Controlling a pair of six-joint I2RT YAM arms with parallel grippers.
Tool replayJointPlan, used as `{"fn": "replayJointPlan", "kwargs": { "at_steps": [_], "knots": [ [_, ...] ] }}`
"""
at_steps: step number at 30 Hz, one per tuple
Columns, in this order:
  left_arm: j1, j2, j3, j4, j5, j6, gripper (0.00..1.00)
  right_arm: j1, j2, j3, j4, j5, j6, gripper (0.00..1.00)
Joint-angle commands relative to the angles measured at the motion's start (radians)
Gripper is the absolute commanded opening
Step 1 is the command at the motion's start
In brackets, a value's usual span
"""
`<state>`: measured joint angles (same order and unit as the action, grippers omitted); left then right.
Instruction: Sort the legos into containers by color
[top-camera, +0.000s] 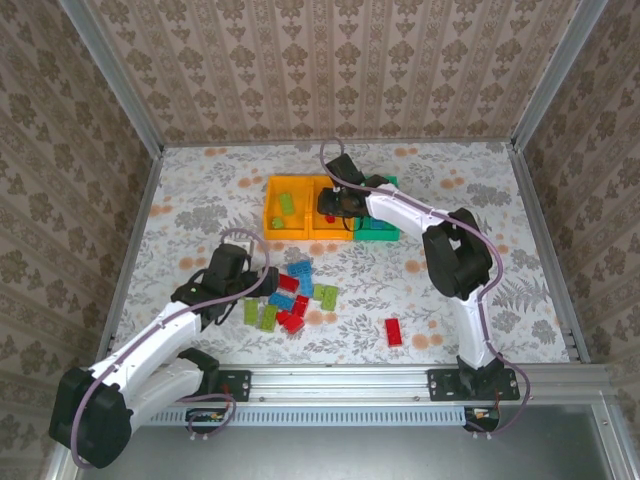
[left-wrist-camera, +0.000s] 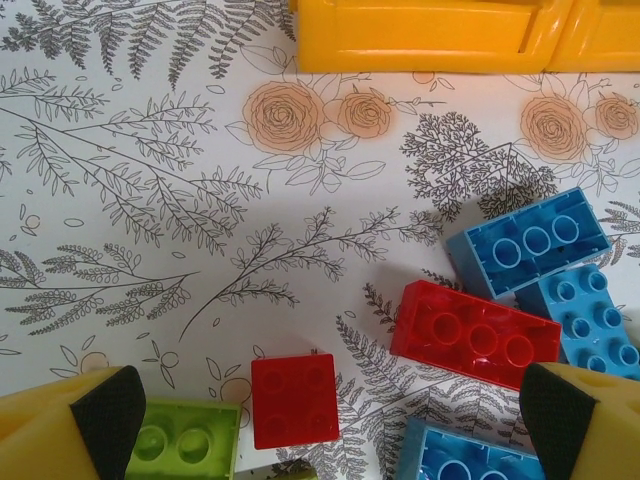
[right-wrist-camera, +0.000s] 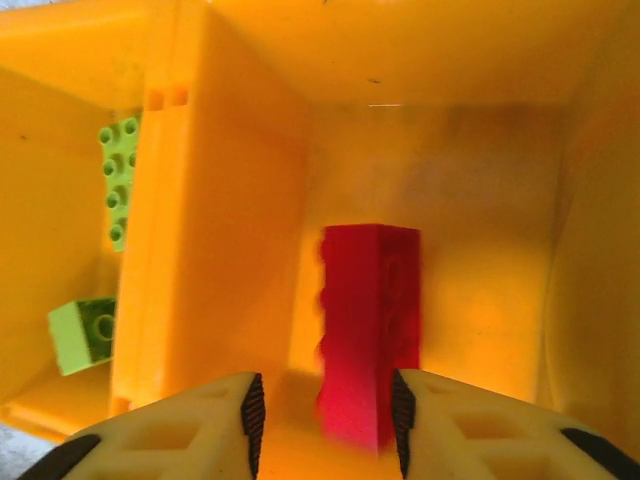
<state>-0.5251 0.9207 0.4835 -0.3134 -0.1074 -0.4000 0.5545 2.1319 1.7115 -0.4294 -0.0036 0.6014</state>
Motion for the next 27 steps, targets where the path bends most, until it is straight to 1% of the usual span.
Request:
{"fn": "replayJointPlan", "kwargs": {
  "at_steps": [1,2,3,5,7,9,13,15,18,21,23,27],
  "knots": [
    [-0.010,-0.015,-0.011,-0.012,-0.020,-0.003,1.00,0.002,0.016,0.045,-0.049,0.028,-0.035,0.52],
    [-0.010,-0.014,-0.010,-0.012,-0.020,-0.003,1.00,0.002,0.010,0.041,-0.050,0.019,-0.040,0.61],
    [-0.010,-0.013,-0.008,-0.012,-0.019,-0.002,1.00,0.002,0.000,0.038,-0.050,0.010,-0.044,0.67],
    [-0.012,-0.014,-0.004,-0.013,-0.019,-0.003,1.00,0.005,-0.037,0.013,-0.048,-0.006,-0.051,0.73],
    [-0.016,-0.013,-0.002,-0.014,-0.020,-0.004,1.00,0.013,-0.103,-0.042,-0.041,-0.014,-0.068,0.77],
    [-0.019,-0.014,-0.001,-0.015,-0.025,-0.003,1.00,0.029,-0.191,-0.121,-0.055,0.005,-0.090,0.81],
    [-0.024,-0.014,-0.011,-0.006,-0.032,-0.007,1.00,0.071,-0.378,-0.308,-0.160,0.109,-0.101,0.83],
    [-0.026,-0.011,-0.014,0.002,-0.032,-0.011,1.00,0.093,-0.478,-0.430,-0.223,0.167,-0.059,0.84],
    [-0.032,-0.004,-0.014,0.007,-0.035,-0.014,1.00,0.119,-0.613,-0.618,-0.303,0.216,0.028,0.82],
    [-0.036,0.001,-0.011,0.012,-0.041,-0.013,1.00,0.165,-0.731,-0.794,-0.333,0.228,0.111,0.80],
    [-0.038,0.006,-0.008,0.019,-0.042,-0.012,1.00,0.211,-0.795,-0.880,-0.329,0.218,0.171,0.79],
    [-0.045,0.029,0.003,0.036,-0.036,-0.025,1.00,0.318,-0.821,-0.990,-0.299,0.205,0.292,0.79]
  ]
}}
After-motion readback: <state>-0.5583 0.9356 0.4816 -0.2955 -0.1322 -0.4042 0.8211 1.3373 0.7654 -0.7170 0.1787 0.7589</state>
